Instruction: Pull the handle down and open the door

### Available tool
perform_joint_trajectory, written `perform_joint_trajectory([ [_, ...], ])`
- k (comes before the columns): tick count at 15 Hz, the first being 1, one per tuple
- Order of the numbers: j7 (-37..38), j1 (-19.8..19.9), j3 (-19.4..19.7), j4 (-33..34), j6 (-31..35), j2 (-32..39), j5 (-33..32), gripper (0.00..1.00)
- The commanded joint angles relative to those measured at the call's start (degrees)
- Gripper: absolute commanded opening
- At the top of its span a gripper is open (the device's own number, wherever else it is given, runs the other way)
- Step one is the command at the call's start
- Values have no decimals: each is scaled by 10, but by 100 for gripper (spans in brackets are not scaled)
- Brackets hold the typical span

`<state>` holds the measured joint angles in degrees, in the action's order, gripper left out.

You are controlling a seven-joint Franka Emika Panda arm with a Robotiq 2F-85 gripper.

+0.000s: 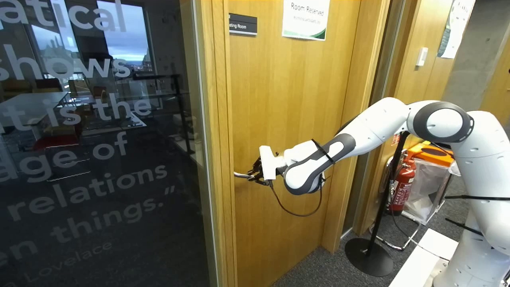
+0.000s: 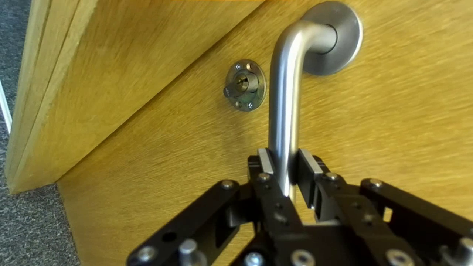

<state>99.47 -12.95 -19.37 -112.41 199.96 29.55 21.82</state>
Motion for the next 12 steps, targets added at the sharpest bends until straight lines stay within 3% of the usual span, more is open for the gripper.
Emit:
perform_joint_trajectory([
  [1, 48, 29, -89, 17, 0, 55, -43, 6],
  [7, 48, 97, -158, 17, 0, 84, -79, 6],
  [12, 32, 133, -190, 10, -1, 103, -94, 6],
])
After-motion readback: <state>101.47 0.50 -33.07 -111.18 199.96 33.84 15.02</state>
